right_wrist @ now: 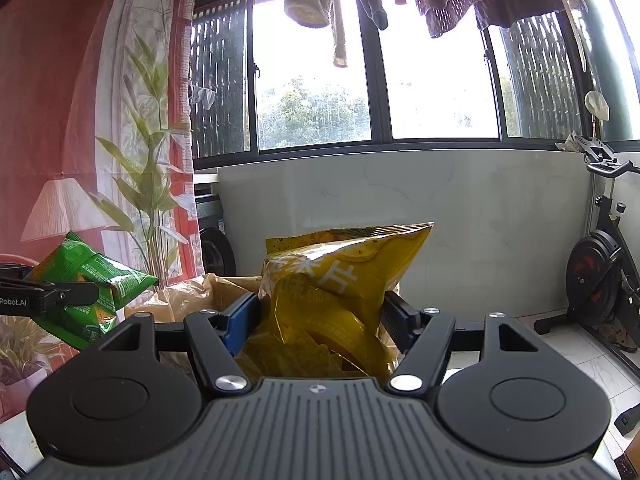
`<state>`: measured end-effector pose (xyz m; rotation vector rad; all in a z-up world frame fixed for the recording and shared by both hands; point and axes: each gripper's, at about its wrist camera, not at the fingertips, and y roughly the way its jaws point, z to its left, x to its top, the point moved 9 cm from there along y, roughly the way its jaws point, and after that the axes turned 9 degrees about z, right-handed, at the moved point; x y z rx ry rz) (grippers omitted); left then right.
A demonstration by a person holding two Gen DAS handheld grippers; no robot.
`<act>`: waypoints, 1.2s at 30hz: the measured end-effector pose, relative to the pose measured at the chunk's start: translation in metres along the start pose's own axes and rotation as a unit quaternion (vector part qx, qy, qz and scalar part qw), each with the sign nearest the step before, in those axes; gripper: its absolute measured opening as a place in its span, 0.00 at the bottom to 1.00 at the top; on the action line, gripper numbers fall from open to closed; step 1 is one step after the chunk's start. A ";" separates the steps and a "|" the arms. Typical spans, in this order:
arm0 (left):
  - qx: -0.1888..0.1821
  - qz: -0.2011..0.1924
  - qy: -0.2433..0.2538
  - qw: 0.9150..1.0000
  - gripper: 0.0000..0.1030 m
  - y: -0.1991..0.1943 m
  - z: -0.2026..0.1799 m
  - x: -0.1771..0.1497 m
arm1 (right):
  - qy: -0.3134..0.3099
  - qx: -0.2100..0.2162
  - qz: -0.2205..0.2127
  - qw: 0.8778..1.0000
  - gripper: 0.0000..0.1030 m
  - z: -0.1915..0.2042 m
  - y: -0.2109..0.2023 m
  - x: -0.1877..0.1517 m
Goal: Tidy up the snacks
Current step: 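Lift both bags and drop them into the cardboard box, opening both tools, then grasp the green cucumber-chip bag with left tool while right tool grasps orange bag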
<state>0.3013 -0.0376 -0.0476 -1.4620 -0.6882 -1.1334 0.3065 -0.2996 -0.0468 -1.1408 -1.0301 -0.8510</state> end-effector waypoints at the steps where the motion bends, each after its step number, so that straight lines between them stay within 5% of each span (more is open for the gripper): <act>1: 0.000 -0.001 0.002 1.000 0.79 0.008 -0.001 0.007 | 0.000 -0.001 -0.001 1.000 0.67 0.000 0.004 0.003; 10: 0.002 0.038 0.031 0.999 0.79 0.086 -0.015 0.036 | -0.017 0.000 0.023 1.000 0.67 -0.002 0.072 0.030; 20: -0.025 0.128 0.023 0.991 0.84 0.161 -0.017 0.009 | 0.008 0.016 0.112 0.994 0.70 -0.005 0.136 0.007; 26: -0.037 0.130 -0.008 0.991 0.87 0.155 -0.002 0.007 | 0.030 0.022 0.140 0.989 0.74 -0.011 0.137 -0.002; 36: -0.053 0.093 -0.055 0.993 0.88 0.081 0.025 0.012 | 0.044 0.043 0.092 0.994 0.80 -0.005 0.082 0.003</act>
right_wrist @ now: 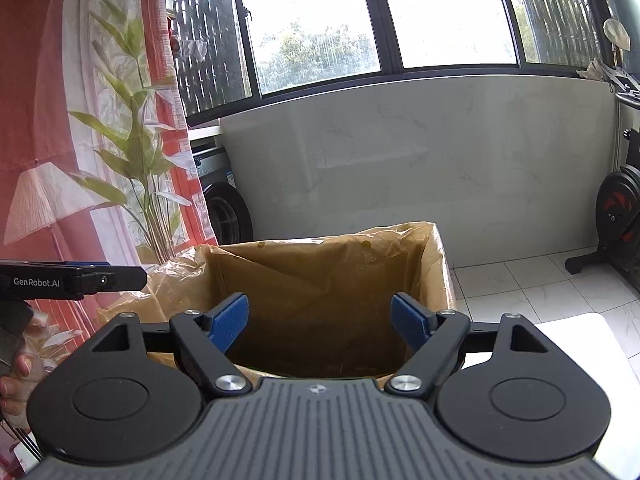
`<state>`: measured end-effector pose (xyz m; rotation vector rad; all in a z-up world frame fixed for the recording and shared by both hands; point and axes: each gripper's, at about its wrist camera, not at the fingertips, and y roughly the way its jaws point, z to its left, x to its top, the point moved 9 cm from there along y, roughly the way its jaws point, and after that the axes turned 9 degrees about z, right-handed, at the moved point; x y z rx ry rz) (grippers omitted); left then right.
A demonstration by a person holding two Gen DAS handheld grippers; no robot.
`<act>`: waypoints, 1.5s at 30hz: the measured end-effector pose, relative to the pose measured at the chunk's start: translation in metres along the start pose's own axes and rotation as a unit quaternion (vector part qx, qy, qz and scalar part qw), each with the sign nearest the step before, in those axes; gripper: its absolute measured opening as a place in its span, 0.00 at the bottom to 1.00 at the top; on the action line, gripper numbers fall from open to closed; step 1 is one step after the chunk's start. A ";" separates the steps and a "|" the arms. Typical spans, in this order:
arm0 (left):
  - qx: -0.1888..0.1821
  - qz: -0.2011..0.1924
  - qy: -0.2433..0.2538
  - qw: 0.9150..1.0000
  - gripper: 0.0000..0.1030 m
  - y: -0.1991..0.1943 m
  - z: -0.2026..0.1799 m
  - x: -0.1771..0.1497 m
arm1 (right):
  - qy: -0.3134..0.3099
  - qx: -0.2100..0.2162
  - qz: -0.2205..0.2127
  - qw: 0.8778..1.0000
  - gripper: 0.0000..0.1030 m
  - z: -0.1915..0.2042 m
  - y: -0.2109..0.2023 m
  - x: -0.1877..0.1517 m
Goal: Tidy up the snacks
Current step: 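Grasp the green cucumber-chip bag with left tool while right tool grasps orange bag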
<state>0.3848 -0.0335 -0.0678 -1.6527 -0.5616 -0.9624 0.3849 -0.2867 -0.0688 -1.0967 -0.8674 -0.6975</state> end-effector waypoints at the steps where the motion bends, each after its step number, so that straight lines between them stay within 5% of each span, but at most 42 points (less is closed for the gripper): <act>1: -0.002 -0.003 -0.005 1.000 0.88 -0.009 0.002 -0.005 | 0.001 0.002 -0.006 1.000 0.81 0.001 -0.006 -0.002; 8: 0.003 0.003 -0.014 1.000 0.88 -0.037 0.013 -0.058 | 0.000 0.010 -0.036 0.999 0.90 0.005 -0.045 -0.033; 17: 0.008 0.041 -0.045 0.998 0.88 -0.029 0.014 -0.123 | -0.012 -0.021 0.036 0.999 0.91 -0.014 -0.057 -0.111; 24: 0.010 0.054 -0.057 0.997 0.88 -0.022 0.015 -0.138 | -0.019 -0.054 0.089 0.994 0.91 -0.026 -0.061 -0.163; 38: 0.006 0.079 -0.068 0.995 0.88 -0.011 0.011 -0.156 | 0.078 -0.035 0.158 0.984 0.96 -0.058 -0.028 -0.206; 45: 0.015 0.115 -0.047 0.992 0.88 0.007 0.005 -0.167 | 0.081 -0.035 0.154 0.984 0.82 -0.054 -0.029 -0.210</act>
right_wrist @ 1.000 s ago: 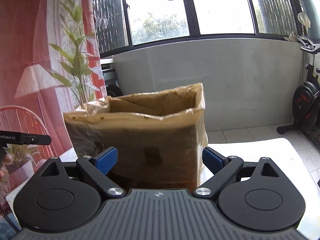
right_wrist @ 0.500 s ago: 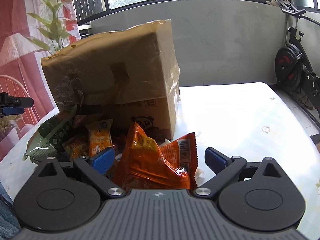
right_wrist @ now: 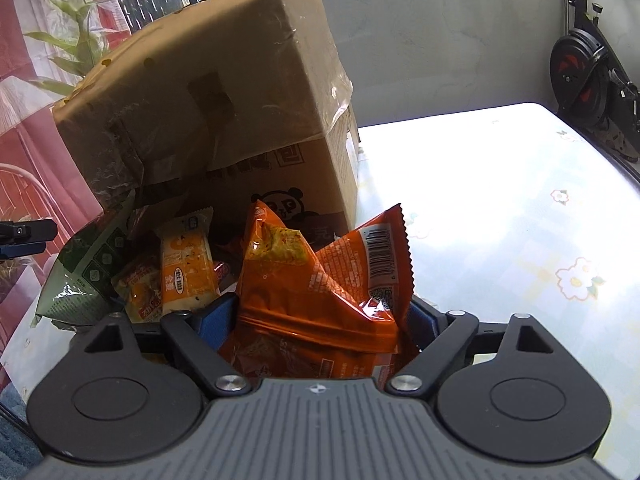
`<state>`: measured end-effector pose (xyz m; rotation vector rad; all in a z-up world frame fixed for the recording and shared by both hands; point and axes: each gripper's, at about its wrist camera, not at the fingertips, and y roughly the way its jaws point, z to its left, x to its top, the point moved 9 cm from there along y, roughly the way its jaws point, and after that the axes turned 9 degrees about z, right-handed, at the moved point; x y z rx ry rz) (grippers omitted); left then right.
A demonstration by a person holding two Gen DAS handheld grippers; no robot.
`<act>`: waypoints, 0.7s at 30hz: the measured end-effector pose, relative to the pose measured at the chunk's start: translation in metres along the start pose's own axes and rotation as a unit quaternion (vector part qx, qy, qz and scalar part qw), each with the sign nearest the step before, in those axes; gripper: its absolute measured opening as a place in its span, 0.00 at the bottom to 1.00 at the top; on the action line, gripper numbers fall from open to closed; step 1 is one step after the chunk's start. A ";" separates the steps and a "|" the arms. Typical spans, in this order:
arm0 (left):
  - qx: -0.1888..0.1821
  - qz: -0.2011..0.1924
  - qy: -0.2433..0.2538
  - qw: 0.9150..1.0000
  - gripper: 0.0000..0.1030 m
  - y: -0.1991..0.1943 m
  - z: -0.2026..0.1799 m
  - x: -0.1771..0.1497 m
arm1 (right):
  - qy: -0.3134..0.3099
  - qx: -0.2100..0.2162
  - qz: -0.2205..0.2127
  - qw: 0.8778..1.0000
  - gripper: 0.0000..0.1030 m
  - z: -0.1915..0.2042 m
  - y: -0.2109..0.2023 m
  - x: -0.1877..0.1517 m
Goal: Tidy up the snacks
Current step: 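Grasp the green cucumber-chip bag with left tool while right tool grasps orange bag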
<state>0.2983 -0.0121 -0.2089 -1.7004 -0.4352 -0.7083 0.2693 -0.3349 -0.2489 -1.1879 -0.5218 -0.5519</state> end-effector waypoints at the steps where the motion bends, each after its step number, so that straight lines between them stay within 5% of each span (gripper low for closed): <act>1: 0.003 0.004 0.004 1.000 0.88 0.002 -0.001 0.000 | -0.003 -0.001 -0.001 1.000 0.81 0.000 -0.001 0.000; 11: 0.040 0.050 0.021 0.998 0.95 0.040 0.006 -0.010 | -0.016 0.006 -0.010 1.000 0.73 0.010 -0.003 0.004; 16: 0.022 0.053 -0.007 0.998 0.96 0.046 0.015 -0.019 | -0.010 0.006 -0.009 1.000 0.73 0.008 -0.002 0.003; 21: 0.007 0.043 -0.010 0.999 0.75 0.034 0.018 -0.021 | -0.012 0.007 -0.013 1.000 0.72 0.011 -0.005 0.005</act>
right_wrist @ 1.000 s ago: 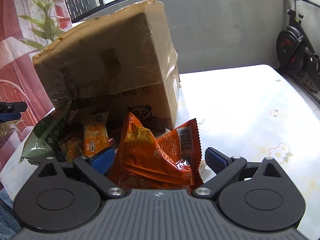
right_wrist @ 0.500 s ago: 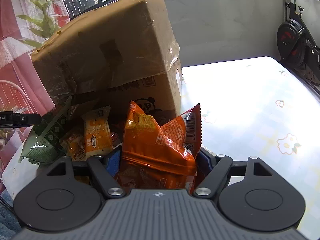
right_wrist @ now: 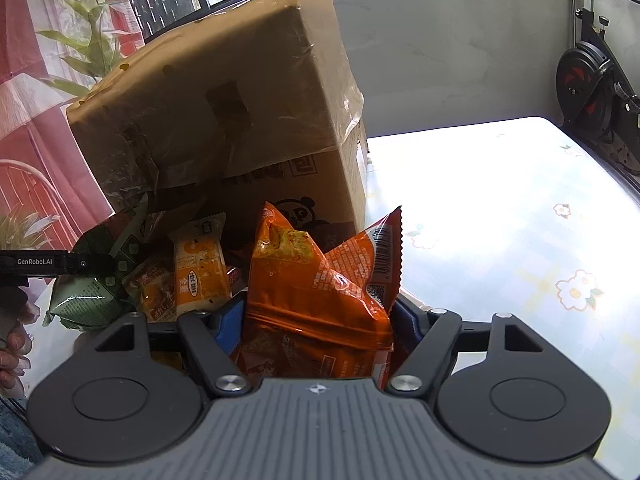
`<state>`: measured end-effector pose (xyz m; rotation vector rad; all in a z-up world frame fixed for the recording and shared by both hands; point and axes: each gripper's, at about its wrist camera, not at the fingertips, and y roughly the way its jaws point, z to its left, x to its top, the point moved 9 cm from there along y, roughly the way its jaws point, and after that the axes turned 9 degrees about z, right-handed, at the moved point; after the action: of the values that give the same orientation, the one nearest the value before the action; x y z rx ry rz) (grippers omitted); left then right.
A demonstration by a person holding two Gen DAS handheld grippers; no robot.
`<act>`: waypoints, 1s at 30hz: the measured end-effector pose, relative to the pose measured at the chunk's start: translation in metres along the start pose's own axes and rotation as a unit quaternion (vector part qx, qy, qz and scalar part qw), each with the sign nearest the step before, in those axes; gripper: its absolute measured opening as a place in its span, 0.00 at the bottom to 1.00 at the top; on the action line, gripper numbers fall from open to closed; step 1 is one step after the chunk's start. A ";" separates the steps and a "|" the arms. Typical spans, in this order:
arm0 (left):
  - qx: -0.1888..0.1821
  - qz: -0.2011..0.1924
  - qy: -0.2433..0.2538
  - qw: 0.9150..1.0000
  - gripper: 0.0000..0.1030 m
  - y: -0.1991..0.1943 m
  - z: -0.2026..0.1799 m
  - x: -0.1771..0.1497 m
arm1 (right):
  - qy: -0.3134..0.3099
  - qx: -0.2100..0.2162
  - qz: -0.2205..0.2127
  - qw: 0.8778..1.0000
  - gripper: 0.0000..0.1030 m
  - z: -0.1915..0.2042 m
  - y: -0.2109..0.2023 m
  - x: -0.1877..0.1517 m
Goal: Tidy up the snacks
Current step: 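Grasp the green cucumber-chip bag with left tool while right tool grasps orange bag, then lift both bags over the box and release them inside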
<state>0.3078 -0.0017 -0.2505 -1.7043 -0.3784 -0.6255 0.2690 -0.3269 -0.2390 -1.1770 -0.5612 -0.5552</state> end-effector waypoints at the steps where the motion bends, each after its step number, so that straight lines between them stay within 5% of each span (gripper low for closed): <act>1: -0.002 -0.001 -0.003 1.000 0.72 -0.003 0.002 -0.001 | -0.002 0.000 -0.002 1.000 0.72 0.001 -0.001 0.001; 8: -0.005 -0.017 -0.033 0.999 0.68 -0.035 0.019 -0.003 | -0.034 -0.006 -0.033 0.999 0.72 0.010 -0.022 0.013; 18: -0.017 -0.105 -0.014 0.994 0.68 -0.117 0.012 0.020 | -0.060 0.009 -0.113 0.992 0.72 0.029 -0.069 0.063; 30: -0.029 -0.246 0.030 0.968 0.68 -0.205 -0.025 0.112 | -0.116 0.038 -0.198 0.972 0.72 0.070 -0.110 0.144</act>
<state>0.2771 0.0106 -0.0180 -1.6487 -0.7592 -1.0544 0.2937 -0.3072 -0.0475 -1.0673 -1.0238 -0.7313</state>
